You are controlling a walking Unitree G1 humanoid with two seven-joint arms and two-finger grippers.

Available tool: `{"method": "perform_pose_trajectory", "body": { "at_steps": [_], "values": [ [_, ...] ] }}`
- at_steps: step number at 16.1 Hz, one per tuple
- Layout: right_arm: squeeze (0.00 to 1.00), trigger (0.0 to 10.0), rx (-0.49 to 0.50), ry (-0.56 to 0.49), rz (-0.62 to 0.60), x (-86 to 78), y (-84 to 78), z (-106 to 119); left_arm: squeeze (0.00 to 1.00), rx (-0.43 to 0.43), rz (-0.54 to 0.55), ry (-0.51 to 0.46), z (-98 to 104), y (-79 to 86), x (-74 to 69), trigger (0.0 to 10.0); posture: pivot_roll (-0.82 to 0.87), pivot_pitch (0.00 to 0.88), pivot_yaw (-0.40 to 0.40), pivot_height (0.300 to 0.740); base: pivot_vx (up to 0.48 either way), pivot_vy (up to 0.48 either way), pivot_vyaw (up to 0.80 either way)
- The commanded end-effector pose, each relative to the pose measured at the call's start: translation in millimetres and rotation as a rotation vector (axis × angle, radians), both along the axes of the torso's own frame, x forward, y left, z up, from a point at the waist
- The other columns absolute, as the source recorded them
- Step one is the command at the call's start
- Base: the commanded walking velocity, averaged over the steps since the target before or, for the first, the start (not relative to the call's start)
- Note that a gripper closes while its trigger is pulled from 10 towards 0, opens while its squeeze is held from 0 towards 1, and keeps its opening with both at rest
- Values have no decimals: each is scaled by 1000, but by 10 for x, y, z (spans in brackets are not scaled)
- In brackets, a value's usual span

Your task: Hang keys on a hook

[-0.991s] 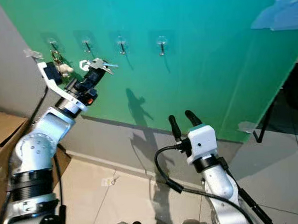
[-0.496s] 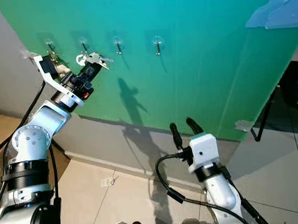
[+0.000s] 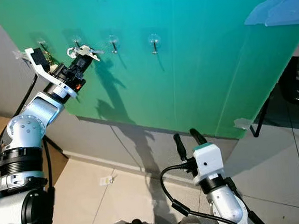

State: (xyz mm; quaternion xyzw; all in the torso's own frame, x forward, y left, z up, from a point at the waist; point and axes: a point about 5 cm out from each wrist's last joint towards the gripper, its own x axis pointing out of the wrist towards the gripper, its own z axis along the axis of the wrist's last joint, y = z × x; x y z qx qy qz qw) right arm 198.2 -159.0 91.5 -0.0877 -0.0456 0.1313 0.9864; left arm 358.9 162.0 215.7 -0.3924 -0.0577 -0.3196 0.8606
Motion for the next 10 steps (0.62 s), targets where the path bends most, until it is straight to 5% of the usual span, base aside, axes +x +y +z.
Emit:
{"method": "perform_pose_trajectory", "body": {
  "at_steps": [1,10],
  "values": [
    [0,10000,2,2,7,-28,3,-16,0,-2,34,-15,57,111,6,10000,-270,106,179,736,0,0,0],
    [0,10000,6,10,19,-37,10,-39,0,-24,73,-2,48,203,41,10000,-262,112,171,736,0,0,0]
  ]
}}
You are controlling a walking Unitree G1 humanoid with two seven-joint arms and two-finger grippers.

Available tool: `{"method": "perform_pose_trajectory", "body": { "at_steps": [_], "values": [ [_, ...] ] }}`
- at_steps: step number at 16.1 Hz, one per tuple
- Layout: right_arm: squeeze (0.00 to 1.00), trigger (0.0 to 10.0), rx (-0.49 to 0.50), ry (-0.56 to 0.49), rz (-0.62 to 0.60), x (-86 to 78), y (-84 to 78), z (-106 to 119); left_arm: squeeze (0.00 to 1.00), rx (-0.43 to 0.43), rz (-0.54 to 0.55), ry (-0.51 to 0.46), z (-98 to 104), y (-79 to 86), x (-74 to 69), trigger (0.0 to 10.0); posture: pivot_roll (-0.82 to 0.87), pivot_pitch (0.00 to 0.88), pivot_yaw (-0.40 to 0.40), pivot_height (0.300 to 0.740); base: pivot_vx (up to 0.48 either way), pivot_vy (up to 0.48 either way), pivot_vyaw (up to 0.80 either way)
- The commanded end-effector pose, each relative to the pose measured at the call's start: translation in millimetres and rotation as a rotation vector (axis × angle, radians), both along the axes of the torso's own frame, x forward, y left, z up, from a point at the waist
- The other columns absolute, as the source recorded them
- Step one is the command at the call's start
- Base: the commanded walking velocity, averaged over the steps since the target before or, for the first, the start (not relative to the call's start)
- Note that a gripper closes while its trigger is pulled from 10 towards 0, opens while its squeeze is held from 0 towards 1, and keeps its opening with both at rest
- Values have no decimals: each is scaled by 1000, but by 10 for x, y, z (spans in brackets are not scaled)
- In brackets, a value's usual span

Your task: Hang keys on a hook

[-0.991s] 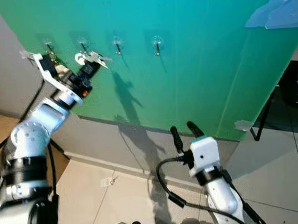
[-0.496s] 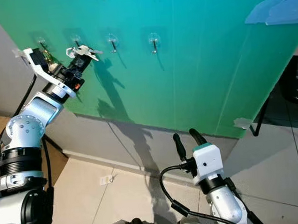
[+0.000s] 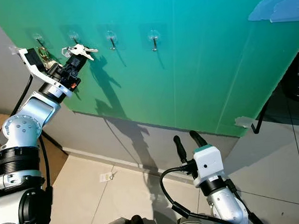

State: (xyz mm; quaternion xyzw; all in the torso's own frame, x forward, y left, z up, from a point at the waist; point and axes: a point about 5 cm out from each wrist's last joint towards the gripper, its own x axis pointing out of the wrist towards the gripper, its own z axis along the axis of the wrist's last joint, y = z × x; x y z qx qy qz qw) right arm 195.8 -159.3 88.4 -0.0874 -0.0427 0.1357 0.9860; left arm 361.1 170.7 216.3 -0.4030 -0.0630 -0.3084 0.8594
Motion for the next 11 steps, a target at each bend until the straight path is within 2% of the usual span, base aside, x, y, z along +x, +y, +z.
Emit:
{"method": "perform_pose_trajectory", "body": {
  "at_steps": [1,6,11],
  "values": [
    [0,10000,7,3,11,-11,12,-5,0,1,54,-7,46,118,29,10000,-263,112,171,736,0,0,0],
    [0,10000,6,4,11,-5,12,-11,0,2,53,-40,159,91,92,10000,-270,112,172,736,0,0,0],
    [0,10000,7,-3,14,7,45,21,0,-21,76,-56,238,138,160,10000,-274,102,174,736,0,0,0]
  ]
}}
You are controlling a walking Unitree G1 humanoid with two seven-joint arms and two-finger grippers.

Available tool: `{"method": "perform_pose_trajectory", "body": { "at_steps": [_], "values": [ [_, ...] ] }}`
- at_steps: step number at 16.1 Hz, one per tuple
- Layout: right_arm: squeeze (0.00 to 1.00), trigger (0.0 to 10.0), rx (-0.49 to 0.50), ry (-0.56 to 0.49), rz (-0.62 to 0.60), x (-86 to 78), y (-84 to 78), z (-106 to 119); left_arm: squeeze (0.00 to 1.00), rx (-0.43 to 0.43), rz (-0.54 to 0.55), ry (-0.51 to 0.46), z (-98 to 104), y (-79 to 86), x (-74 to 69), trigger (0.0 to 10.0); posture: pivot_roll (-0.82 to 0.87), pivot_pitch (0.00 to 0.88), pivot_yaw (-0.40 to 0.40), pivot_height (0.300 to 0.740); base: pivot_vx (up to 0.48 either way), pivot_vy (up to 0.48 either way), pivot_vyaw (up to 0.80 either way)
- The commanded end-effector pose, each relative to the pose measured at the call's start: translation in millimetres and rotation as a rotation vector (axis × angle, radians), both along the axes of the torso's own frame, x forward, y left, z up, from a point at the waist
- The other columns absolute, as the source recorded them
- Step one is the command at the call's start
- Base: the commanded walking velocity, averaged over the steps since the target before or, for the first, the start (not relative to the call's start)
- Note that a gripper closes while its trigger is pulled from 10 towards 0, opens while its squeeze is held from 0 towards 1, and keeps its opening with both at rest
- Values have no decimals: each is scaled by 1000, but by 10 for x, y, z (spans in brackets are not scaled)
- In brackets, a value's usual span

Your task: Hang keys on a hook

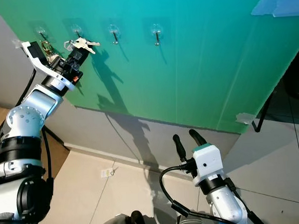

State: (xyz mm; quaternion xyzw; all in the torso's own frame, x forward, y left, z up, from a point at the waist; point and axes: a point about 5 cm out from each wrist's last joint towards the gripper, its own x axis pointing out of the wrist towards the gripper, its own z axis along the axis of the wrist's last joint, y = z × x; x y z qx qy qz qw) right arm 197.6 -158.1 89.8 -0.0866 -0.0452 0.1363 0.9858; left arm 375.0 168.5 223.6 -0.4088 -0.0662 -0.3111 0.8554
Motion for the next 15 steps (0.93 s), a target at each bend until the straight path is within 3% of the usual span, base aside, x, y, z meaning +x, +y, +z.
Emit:
{"method": "perform_pose_trajectory", "body": {
  "at_steps": [1,6,10,12,15],
  "values": [
    [0,10000,3,1,15,-18,35,12,0,-21,119,-32,155,236,61,10000,-277,96,172,736,0,0,0],
    [0,10000,-4,3,19,-23,2,-4,0,-41,190,40,89,336,162,10000,-284,85,169,736,0,0,0],
    [0,10000,-3,5,21,-34,-3,-1,0,-7,314,232,-218,440,220,10000,-287,83,171,736,0,0,0],
    [0,10000,-2,8,25,-42,9,8,0,34,422,410,-458,537,211,10000,-284,90,169,736,0,0,0],
    [0,10000,-1,9,28,-52,21,21,0,53,452,442,-536,579,193,10000,-281,95,169,736,0,0,0]
  ]
}}
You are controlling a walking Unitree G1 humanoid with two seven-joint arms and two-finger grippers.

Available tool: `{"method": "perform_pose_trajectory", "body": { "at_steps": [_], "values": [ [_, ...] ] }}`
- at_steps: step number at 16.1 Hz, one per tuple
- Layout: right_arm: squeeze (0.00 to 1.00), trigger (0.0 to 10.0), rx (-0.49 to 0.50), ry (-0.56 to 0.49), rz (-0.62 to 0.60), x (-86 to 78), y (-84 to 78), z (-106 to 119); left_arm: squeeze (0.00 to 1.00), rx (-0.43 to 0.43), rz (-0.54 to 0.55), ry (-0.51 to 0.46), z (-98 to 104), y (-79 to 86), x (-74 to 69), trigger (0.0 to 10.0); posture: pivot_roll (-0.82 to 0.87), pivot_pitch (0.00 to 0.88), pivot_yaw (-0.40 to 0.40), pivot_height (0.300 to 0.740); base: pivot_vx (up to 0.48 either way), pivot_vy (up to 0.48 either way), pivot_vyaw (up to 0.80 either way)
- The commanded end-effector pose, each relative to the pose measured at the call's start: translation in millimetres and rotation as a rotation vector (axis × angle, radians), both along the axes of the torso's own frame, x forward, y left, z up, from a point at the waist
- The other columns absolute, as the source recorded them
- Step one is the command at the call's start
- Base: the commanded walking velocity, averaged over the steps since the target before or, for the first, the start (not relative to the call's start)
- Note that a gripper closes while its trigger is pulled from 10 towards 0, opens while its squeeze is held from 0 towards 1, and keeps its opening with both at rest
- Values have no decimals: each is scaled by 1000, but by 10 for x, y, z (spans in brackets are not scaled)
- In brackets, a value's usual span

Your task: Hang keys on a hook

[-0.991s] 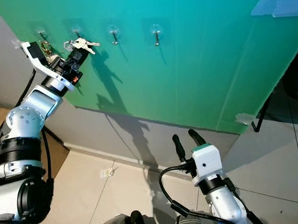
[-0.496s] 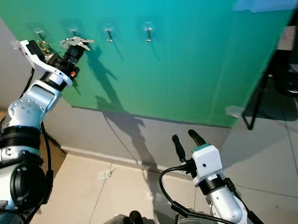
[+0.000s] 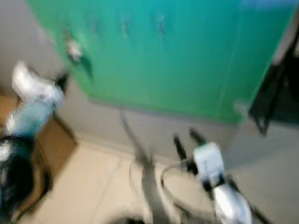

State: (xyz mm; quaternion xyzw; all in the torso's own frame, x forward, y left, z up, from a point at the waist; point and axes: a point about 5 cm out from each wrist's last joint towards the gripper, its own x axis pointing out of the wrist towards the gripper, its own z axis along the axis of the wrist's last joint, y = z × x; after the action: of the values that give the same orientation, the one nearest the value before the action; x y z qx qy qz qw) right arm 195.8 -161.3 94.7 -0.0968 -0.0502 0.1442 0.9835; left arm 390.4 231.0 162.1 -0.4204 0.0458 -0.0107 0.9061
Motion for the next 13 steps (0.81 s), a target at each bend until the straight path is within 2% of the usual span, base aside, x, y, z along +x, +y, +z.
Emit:
{"method": "perform_pose_trajectory", "body": {
  "at_steps": [1,2,3,4,5,6,7,8,9,10,12,13],
  "values": [
    [0,10000,19,19,12,-33,60,-12,0,61,-30,-36,97,-74,46,10000,-282,98,170,736,0,0,0],
    [0,10000,18,16,12,-28,57,7,0,305,-103,-69,115,-194,58,10000,-281,99,170,736,0,0,0],
    [0,10000,18,15,11,-21,57,15,0,469,-181,-117,117,-329,40,10000,-281,99,170,736,0,0,0],
    [0,10000,17,15,10,-20,58,17,0,511,-202,-130,115,-372,36,10000,-281,99,170,736,0,0,0],
    [0,10000,29,19,-2,5,50,38,0,840,-289,-189,41,-537,-54,10000,-270,100,167,736,0,0,0],
    [0,10000,48,24,-14,39,41,54,0,1011,-343,-240,-61,-643,-167,10000,-263,97,167,736,0,0,0],
    [0,10000,56,36,-35,70,21,48,0,1048,-337,-243,-120,-646,-223,10000,-255,94,166,736,0,0,0],
    [0,10000,114,69,-123,163,-67,27,0,1057,-322,-272,-229,-686,-387,10000,-239,87,165,736,0,0,0],
    [0,10000,145,78,-161,205,-109,22,0,1051,-311,-301,-258,-715,-484,10000,-236,86,167,736,0,0,0],
    [0,10000,181,65,-184,283,-132,41,0,1004,-301,-410,-324,-861,-888,10000,-213,69,164,736,0,0,0],
    [0,10000,181,57,-171,303,-111,47,0,997,-290,-453,-328,-931,-1092,10000,-205,62,164,736,0,0,0],
    [0,10000,177,49,-160,314,-97,44,0,998,-269,-462,-344,-951,-1245,10000,-196,51,163,736,0,0,0]
  ]
}}
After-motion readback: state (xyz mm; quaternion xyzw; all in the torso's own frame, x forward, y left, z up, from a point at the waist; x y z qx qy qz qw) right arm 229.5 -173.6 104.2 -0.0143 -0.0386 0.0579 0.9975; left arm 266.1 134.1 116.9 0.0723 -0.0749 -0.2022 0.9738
